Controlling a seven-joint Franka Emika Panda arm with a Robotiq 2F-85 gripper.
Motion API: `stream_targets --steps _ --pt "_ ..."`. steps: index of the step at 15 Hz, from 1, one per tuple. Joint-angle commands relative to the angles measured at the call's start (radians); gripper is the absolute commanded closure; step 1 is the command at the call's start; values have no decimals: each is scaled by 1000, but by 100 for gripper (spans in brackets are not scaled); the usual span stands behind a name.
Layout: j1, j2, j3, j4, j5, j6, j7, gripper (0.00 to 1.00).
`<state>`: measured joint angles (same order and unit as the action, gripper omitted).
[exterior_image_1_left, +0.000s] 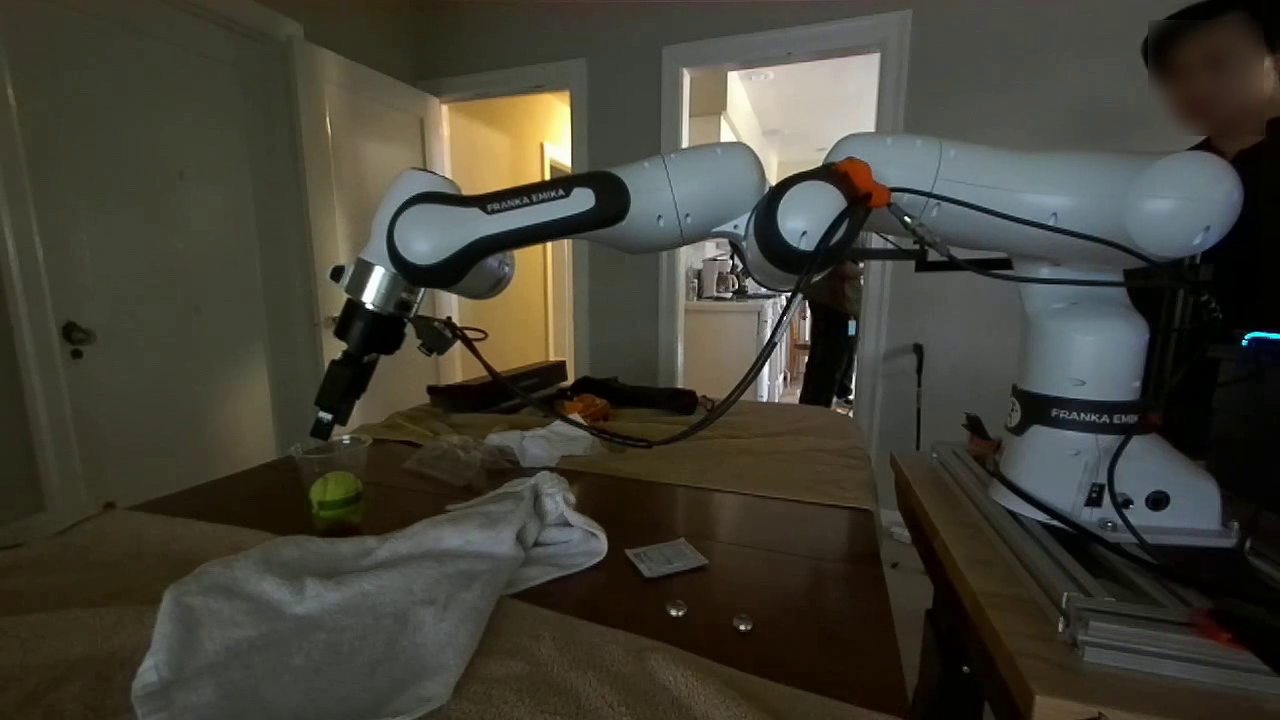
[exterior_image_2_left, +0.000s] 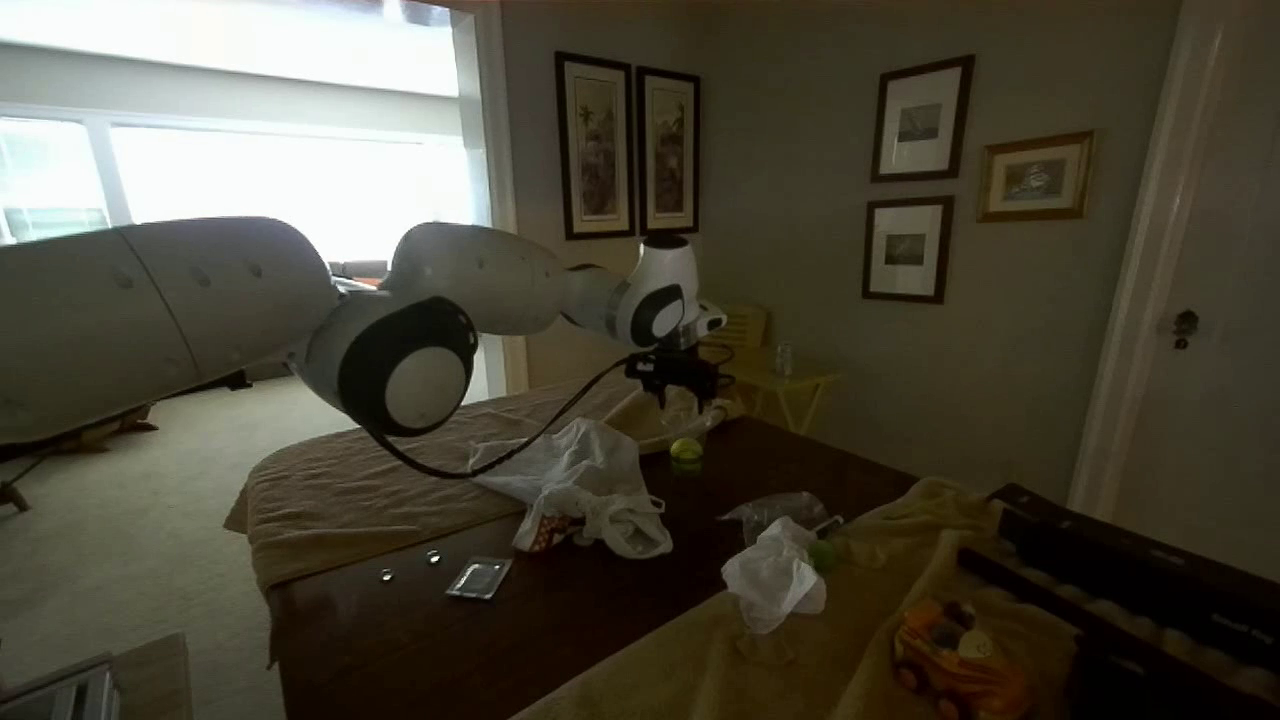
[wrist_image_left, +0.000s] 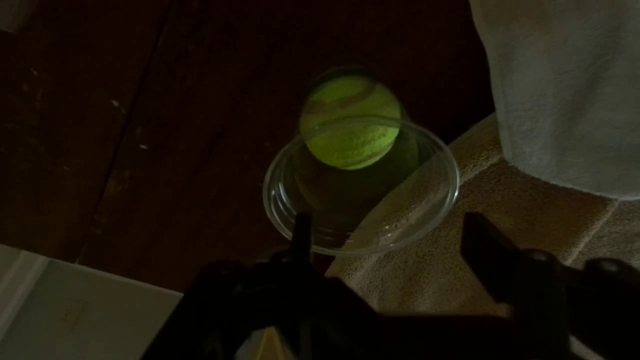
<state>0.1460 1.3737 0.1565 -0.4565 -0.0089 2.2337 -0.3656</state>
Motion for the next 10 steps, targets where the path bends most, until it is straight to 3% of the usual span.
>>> stream_targets --steps 1,2,6,10 --pt "-3 16 9 30 29 -16 -15 37" --pt "-3 17 9 30 29 -16 -14 46" --pt "-7 19 5 31 29 -12 -3 39" --pt "-17 27 6 31 30 -5 -3 39"
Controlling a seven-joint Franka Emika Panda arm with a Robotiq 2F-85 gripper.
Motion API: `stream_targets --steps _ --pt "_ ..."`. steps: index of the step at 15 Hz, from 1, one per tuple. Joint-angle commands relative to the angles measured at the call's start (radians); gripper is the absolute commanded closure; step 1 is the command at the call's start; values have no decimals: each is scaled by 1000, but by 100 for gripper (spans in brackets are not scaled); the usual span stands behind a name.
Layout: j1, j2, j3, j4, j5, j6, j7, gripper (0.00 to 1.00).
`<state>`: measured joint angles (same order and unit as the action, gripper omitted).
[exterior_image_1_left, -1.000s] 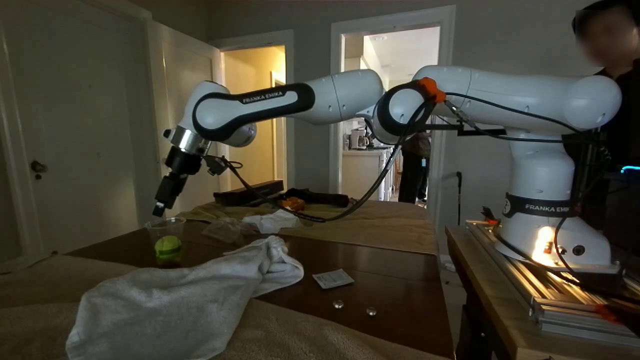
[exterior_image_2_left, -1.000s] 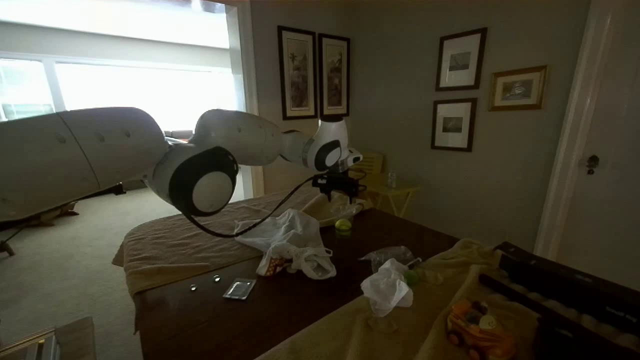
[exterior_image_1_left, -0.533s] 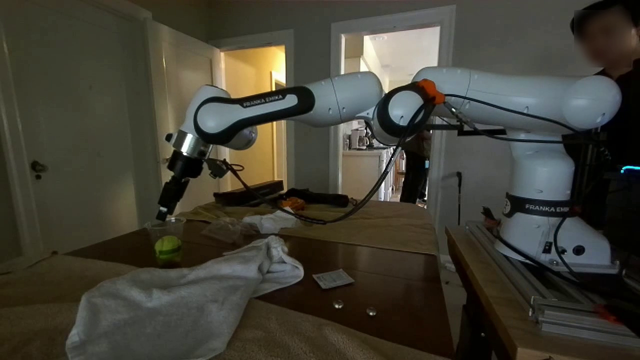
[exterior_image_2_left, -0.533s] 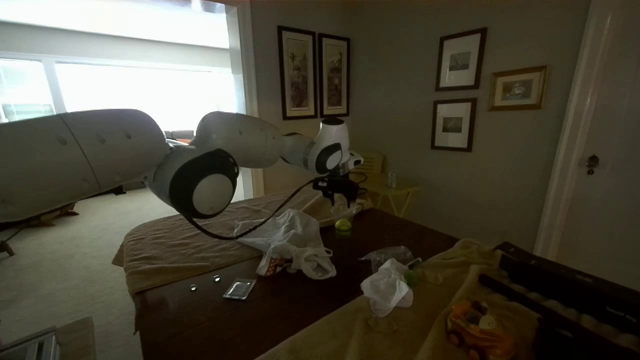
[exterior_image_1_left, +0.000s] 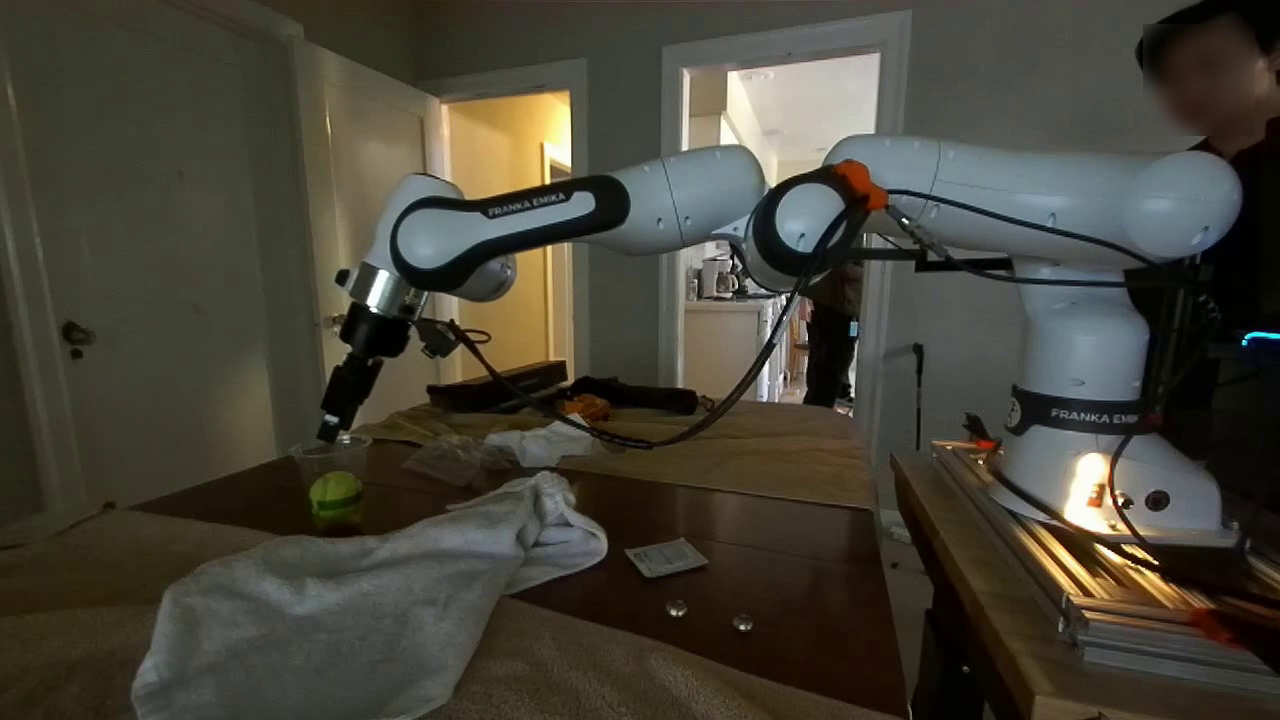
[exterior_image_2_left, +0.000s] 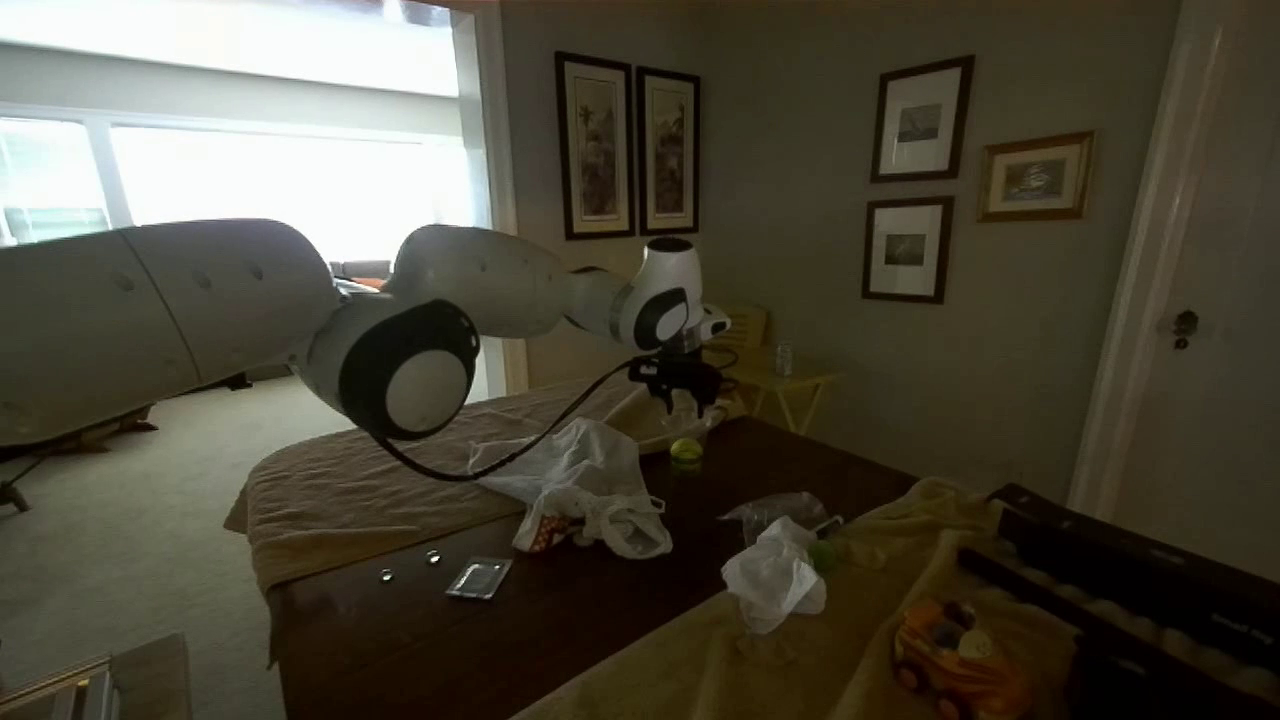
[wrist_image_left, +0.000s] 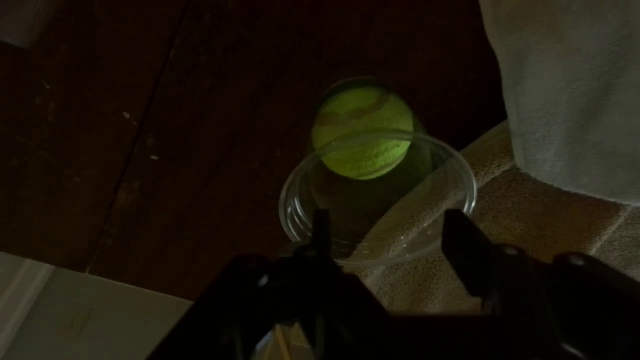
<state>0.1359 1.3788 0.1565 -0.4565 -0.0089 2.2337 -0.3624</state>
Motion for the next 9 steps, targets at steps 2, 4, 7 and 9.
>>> stream_targets --steps 2,4,7,9 --pt "-10 33 12 33 33 7 -20 38" --pt "-9 43 17 34 35 16 -30 41" --pt "-9 53 21 30 36 11 -29 44" --pt "-10 57 22 30 36 7 -28 43"
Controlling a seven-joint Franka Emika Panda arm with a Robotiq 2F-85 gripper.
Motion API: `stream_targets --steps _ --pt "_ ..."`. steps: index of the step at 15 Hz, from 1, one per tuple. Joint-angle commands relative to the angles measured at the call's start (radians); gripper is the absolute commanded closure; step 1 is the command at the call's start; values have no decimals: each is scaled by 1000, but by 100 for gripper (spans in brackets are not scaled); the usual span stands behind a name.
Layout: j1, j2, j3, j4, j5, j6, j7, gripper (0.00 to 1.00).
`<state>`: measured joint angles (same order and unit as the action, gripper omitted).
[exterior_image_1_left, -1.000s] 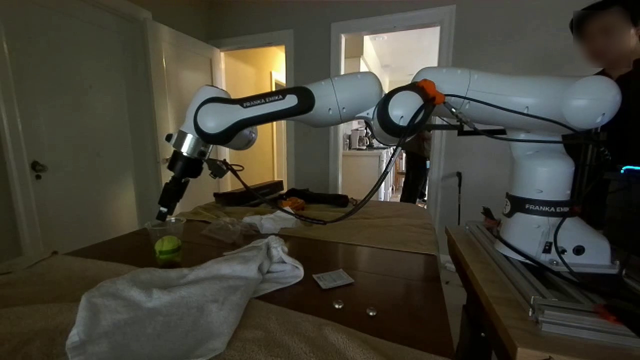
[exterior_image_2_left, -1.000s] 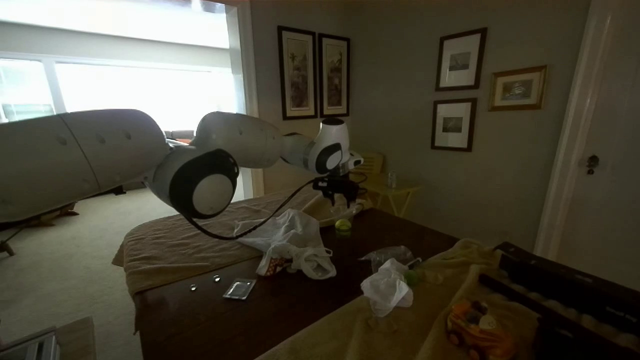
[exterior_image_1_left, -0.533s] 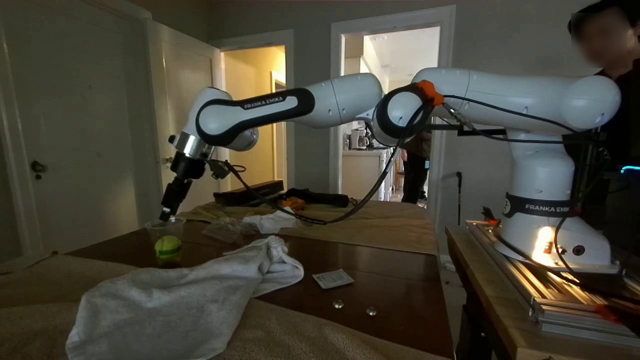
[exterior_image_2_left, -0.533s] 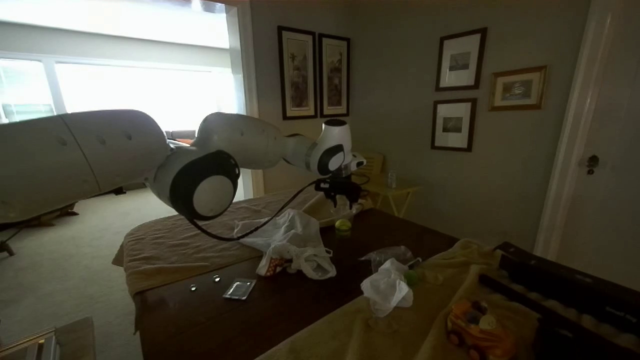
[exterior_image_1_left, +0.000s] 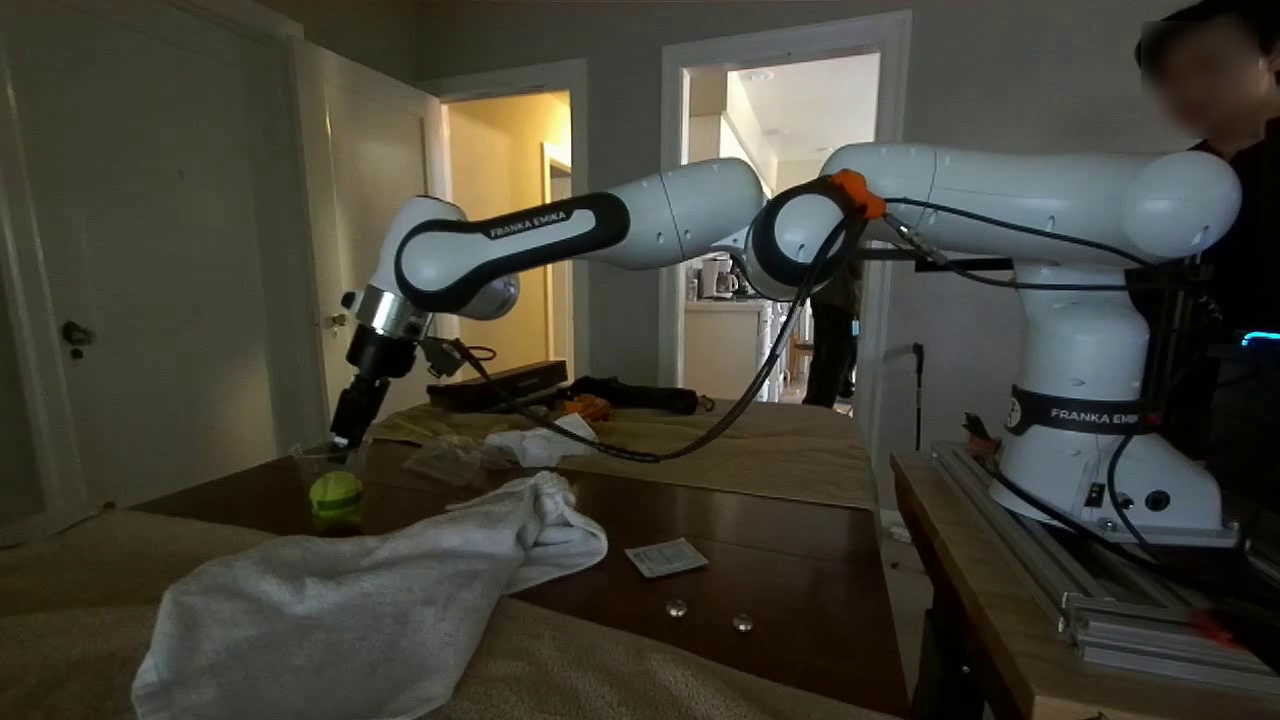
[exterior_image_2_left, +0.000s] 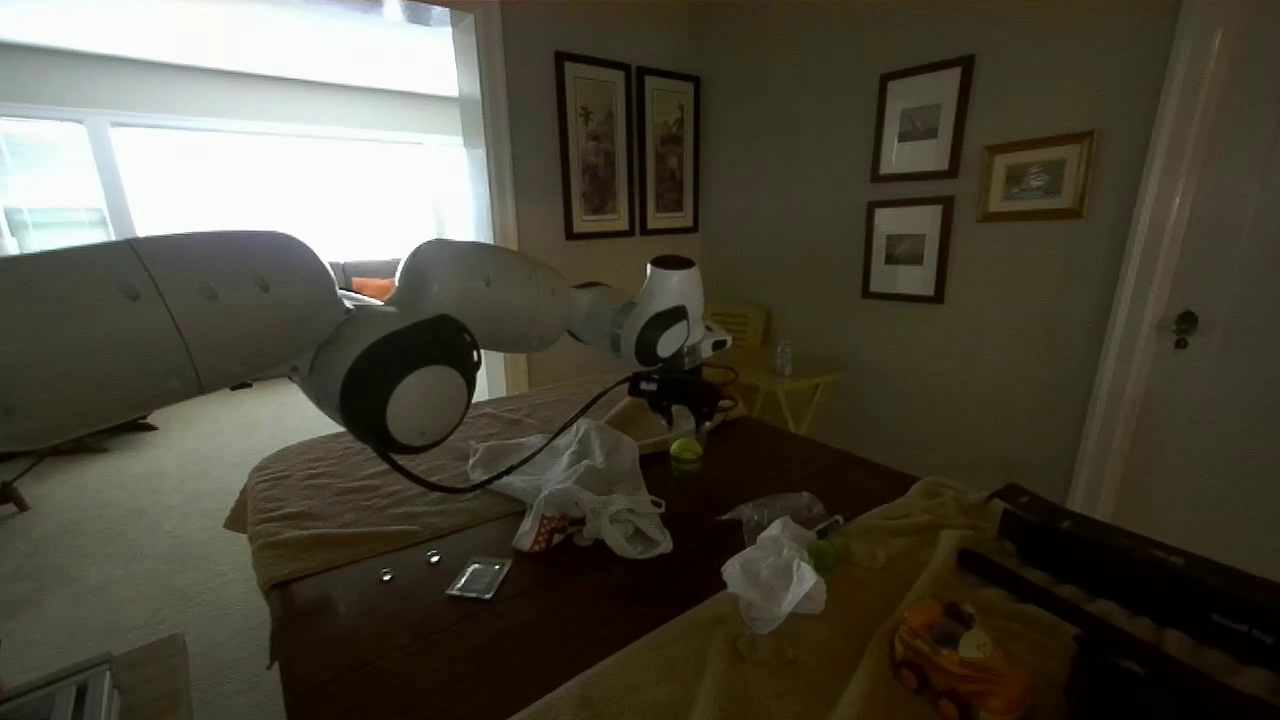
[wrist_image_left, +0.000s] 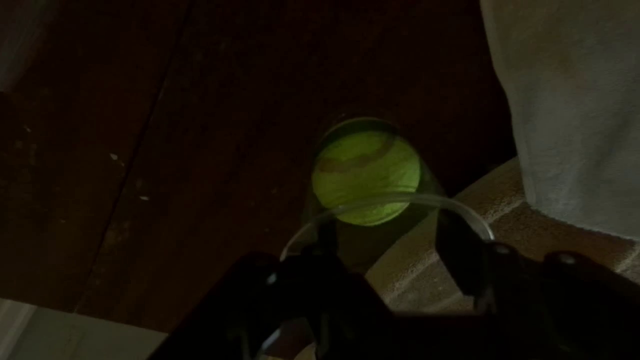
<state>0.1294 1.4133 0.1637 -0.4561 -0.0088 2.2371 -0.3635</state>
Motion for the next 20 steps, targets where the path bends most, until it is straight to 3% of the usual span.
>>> stream_targets --steps 1,8,14,15,16,17,18,19,20 --pt "-3 24 15 29 35 3 -26 43" --pt "-9 26 6 9 35 -25 3 42" --pt "-12 15 4 12 34 -21 7 51" --pt "-11 16 2 14 32 -24 7 53" --pt "-10 18 5 15 34 -27 4 74" --pt "-10 18 6 14 34 -32 1 65" --pt "-8 19 6 14 33 -36 -1 72" --pt "-8 20 6 16 33 -40 -1 72" --pt "-6 20 5 17 32 -43 -1 54"
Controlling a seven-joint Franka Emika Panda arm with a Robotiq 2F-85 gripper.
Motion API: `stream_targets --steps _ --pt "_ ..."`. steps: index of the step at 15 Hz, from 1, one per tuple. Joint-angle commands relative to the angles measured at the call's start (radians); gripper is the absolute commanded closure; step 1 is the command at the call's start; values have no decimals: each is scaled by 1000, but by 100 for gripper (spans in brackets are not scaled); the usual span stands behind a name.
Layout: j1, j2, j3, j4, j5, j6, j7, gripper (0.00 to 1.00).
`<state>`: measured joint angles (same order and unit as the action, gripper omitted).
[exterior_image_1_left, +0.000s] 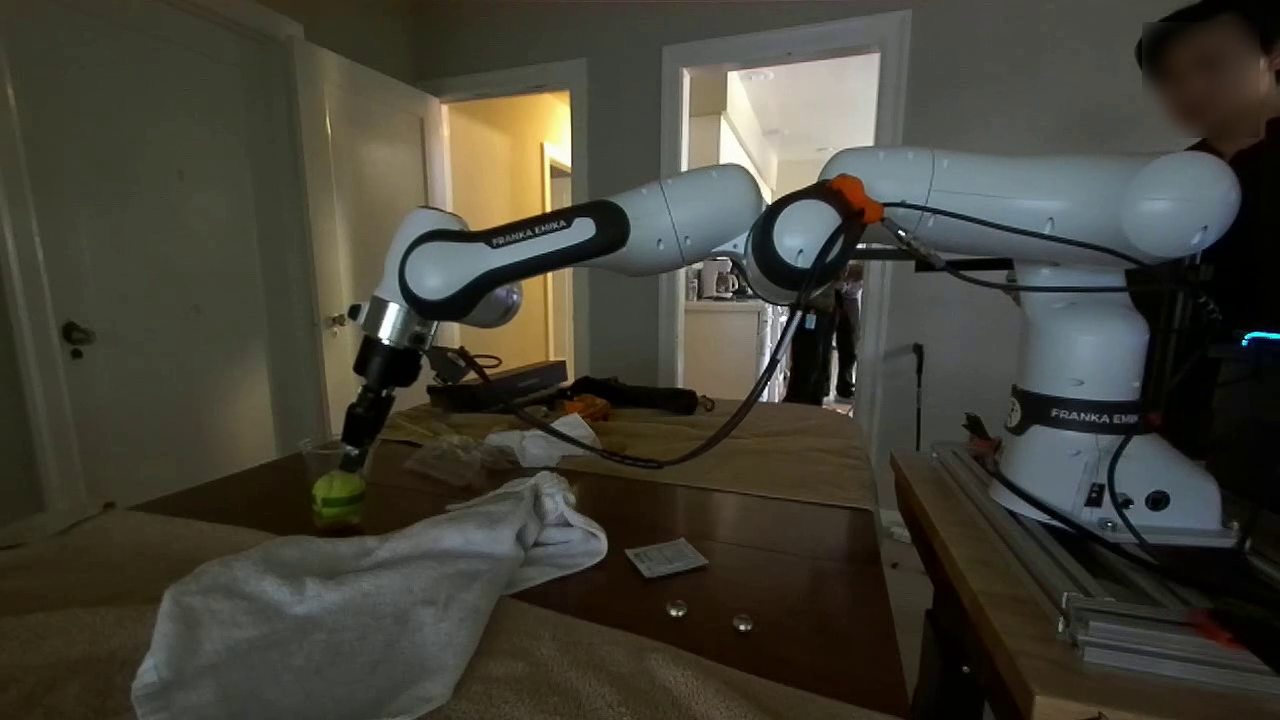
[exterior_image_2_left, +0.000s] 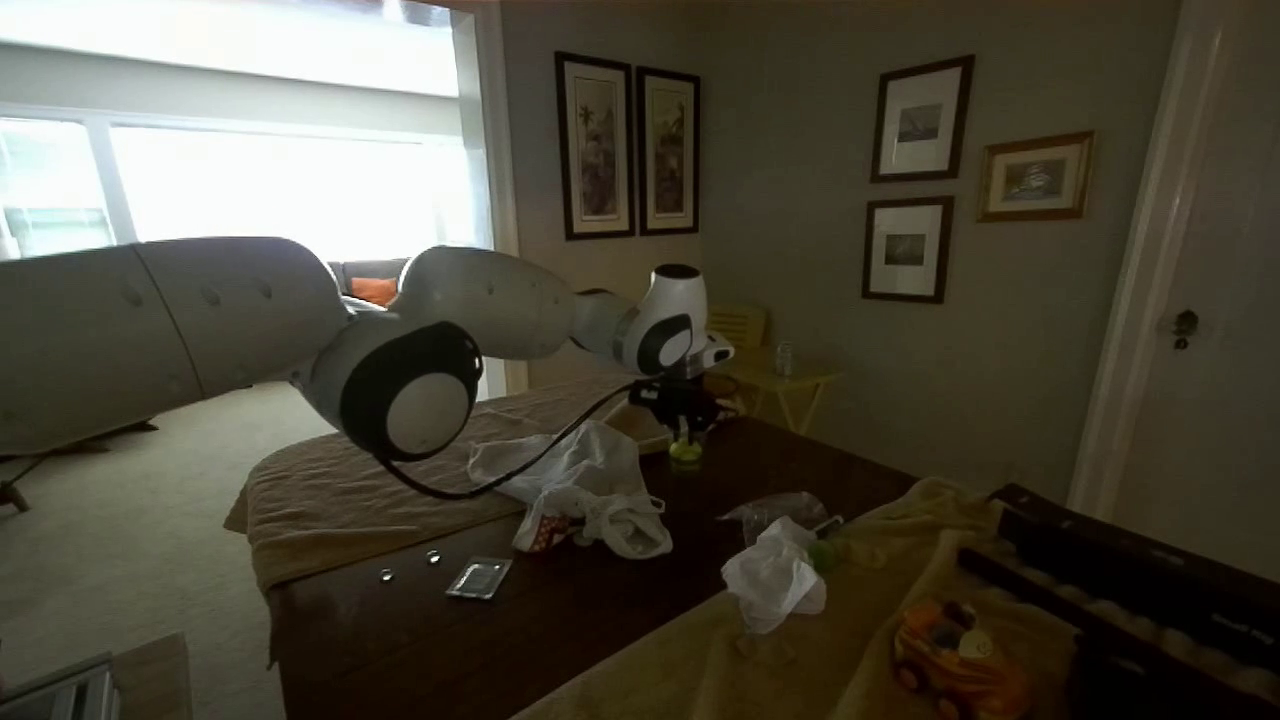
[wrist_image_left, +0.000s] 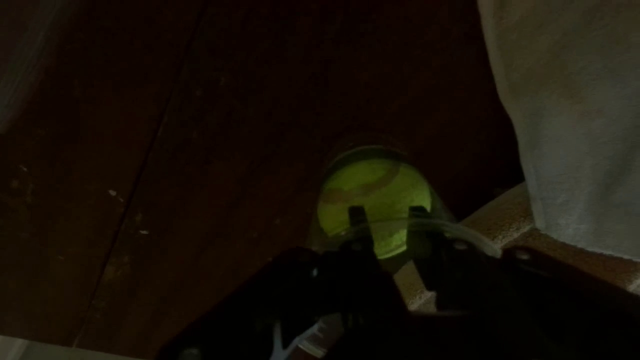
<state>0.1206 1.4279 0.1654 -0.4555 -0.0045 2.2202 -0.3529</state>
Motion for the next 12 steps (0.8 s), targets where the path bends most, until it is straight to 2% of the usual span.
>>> stream_targets --steps 1,4,6,7,9,10,12 --pt "3 6 4 16 28 -31 -14 50" --pt "9 7 6 13 29 -52 -18 36" --pt "13 4 4 13 27 -70 -18 39" --pt "14 3 2 15 26 -69 -14 35" --pt "14 -1 -3 17 22 -53 -12 34" --pt "13 -4 -6 20 19 -44 -11 64" --pt "9 -23 -6 1 19 -25 -13 73"
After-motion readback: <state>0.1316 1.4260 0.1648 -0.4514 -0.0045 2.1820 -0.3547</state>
